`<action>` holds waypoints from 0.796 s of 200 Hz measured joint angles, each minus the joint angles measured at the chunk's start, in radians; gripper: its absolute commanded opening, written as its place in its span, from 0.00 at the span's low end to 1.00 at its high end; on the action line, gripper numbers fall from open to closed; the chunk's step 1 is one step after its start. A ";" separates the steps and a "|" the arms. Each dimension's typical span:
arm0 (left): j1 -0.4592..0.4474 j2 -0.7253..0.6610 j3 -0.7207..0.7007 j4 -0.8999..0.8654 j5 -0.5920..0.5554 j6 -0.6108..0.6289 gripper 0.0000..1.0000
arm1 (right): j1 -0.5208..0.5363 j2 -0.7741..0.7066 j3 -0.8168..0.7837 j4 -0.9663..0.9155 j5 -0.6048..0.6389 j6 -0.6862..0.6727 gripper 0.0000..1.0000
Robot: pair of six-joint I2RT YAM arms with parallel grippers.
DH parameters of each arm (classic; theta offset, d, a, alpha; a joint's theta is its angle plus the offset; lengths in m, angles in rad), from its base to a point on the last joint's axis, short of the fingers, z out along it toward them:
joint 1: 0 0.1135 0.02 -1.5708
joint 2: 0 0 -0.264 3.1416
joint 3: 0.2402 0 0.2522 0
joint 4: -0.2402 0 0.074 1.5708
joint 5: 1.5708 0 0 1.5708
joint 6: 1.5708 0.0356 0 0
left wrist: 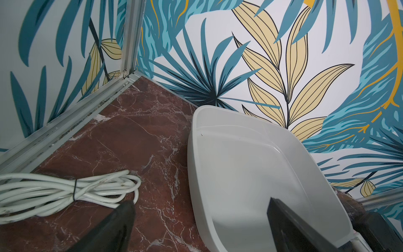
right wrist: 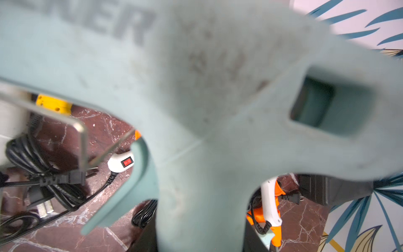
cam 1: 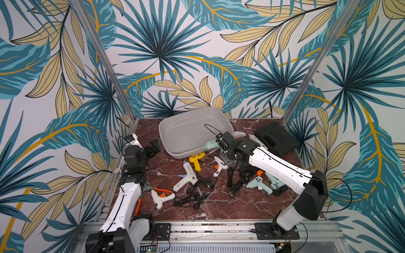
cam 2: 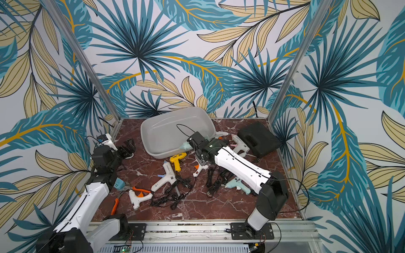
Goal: Put the hot melt glue gun into the storage box
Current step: Pick up the hot melt adhesive gun from the center of the board, then place the hot melt adhesive gun in the storage box.
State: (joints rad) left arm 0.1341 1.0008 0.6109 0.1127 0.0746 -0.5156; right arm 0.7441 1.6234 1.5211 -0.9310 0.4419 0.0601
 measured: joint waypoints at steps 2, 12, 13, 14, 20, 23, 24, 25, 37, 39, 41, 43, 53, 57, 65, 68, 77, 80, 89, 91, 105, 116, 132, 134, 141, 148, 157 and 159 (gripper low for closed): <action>0.000 0.000 0.002 -0.001 0.000 0.000 1.00 | 0.000 0.000 0.010 -0.005 0.000 0.003 0.00; 0.001 0.000 0.008 -0.003 0.000 -0.002 1.00 | 0.000 0.002 0.064 -0.034 -0.001 0.011 0.00; 0.001 0.000 0.010 -0.004 0.000 -0.002 1.00 | 0.000 0.002 0.068 -0.036 -0.001 0.011 0.00; 0.001 0.000 0.010 -0.004 0.000 -0.002 1.00 | 0.000 0.002 0.072 -0.038 0.000 0.011 0.00; 0.001 0.000 0.013 -0.005 0.000 -0.002 1.00 | 0.000 0.004 0.109 -0.054 -0.001 0.016 0.00; 0.001 0.000 0.015 -0.006 0.000 -0.002 1.00 | 0.000 0.004 0.126 -0.061 -0.001 0.017 0.00; 0.001 0.000 0.015 -0.006 0.000 -0.003 1.00 | 0.000 0.005 0.130 -0.063 -0.002 0.018 0.00; 0.001 0.000 0.015 -0.006 0.000 -0.003 1.00 | 0.000 0.006 0.138 -0.066 -0.002 0.019 0.00; 0.001 0.000 0.016 -0.006 0.000 -0.007 1.00 | 0.000 0.016 0.215 -0.097 -0.002 0.023 0.00; 0.001 0.000 0.016 -0.006 0.000 -0.008 1.00 | 0.000 0.018 0.230 -0.102 -0.002 0.024 0.00; 0.001 0.000 0.016 -0.007 0.000 -0.008 1.00 | 0.000 0.021 0.244 -0.107 -0.002 0.026 0.00; 0.001 0.000 0.016 -0.007 0.000 -0.009 1.00 | 0.000 0.022 0.253 -0.109 -0.002 0.026 0.00; 0.001 0.000 0.016 -0.008 0.001 -0.011 1.00 | 0.000 0.038 0.325 -0.129 -0.003 0.027 0.00; 0.001 0.001 0.016 -0.009 0.001 -0.012 1.00 | 0.000 0.043 0.348 -0.134 -0.003 0.027 0.00; 0.001 0.004 0.019 -0.012 0.002 -0.014 1.00 | 0.000 0.058 0.403 -0.150 -0.006 0.026 0.00; 0.001 0.006 0.021 -0.014 0.002 -0.014 1.00 | 0.000 0.064 0.423 -0.157 -0.005 0.026 0.00; 0.002 0.014 0.028 -0.020 0.005 -0.016 1.00 | 0.000 0.086 0.492 -0.170 -0.005 0.024 0.00; 0.002 0.016 0.030 -0.021 0.006 -0.016 1.00 | 0.000 0.093 0.512 -0.174 -0.005 0.023 0.00; 0.002 0.021 0.033 -0.021 0.011 -0.017 1.00 | 0.000 0.118 0.578 -0.182 -0.003 0.017 0.00; 0.002 0.021 0.033 -0.021 0.012 -0.018 1.00 | 0.000 0.124 0.594 -0.182 -0.002 0.016 0.00; 0.002 0.023 0.033 -0.023 0.016 -0.022 1.00 | 0.000 0.177 0.712 -0.195 0.011 -0.002 0.00; 0.002 0.023 0.033 -0.022 0.019 -0.027 1.00 | 0.000 0.223 0.805 -0.201 0.030 -0.018 0.00; 0.002 0.024 0.033 -0.020 0.022 -0.032 1.00 | -0.001 0.294 0.931 -0.191 0.060 -0.054 0.00; 0.002 0.025 0.033 -0.020 0.023 -0.032 1.00 | -0.002 0.300 0.940 -0.188 0.064 -0.057 0.00; 0.002 0.028 0.033 -0.020 0.023 -0.034 1.00 | -0.002 0.324 0.973 -0.173 0.078 -0.076 0.00; 0.003 0.032 0.033 -0.020 0.025 -0.035 1.00 | -0.004 0.344 0.993 -0.149 0.093 -0.096 0.00; 0.003 0.037 0.033 -0.020 0.028 -0.037 1.00 | -0.005 0.368 1.004 -0.110 0.112 -0.124 0.00; 0.003 0.037 0.033 -0.020 0.029 -0.038 1.00 | -0.005 0.373 1.005 -0.101 0.115 -0.130 0.00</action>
State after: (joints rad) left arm 0.1368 1.0382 0.6441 0.0925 0.1036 -0.5533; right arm 0.7387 1.9968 2.5263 -1.0317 0.5568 -0.0696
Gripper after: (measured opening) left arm 0.999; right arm 0.402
